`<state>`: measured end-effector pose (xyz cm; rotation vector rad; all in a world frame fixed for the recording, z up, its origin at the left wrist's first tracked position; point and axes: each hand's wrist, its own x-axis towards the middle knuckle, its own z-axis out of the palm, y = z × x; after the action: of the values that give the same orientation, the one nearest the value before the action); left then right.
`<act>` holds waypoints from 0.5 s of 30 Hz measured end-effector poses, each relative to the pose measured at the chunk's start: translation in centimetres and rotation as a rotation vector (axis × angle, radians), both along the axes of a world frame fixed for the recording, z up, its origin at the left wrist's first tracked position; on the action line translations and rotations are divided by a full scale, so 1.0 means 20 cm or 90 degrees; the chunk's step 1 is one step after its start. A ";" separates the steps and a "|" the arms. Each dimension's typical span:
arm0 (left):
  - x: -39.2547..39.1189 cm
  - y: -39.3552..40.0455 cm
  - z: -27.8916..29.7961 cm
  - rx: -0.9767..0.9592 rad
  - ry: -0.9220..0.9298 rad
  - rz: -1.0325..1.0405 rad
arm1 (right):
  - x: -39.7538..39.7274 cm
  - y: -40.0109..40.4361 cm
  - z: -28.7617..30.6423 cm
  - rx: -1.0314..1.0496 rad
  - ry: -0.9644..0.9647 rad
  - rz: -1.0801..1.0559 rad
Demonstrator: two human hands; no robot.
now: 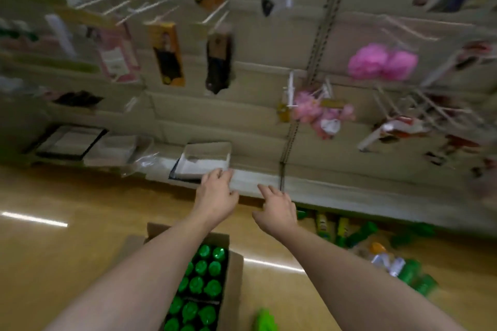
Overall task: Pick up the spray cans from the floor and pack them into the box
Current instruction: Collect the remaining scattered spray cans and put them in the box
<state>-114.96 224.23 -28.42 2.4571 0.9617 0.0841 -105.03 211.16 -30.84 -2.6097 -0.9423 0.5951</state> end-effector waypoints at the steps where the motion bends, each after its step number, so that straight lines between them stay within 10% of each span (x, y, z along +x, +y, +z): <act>1: 0.06 -0.07 0.02 0.003 0.004 -0.020 | 0.03 -0.09 0.03 0.010 -0.005 -0.030; 15: 1.02 -0.67 -0.19 0.013 0.075 -0.206 | 0.84 -0.87 -0.19 0.023 0.030 -0.255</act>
<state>-94.64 210.89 -32.16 2.6258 0.5999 -0.1631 -88.19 193.72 -34.70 -2.6315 -0.3912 0.5232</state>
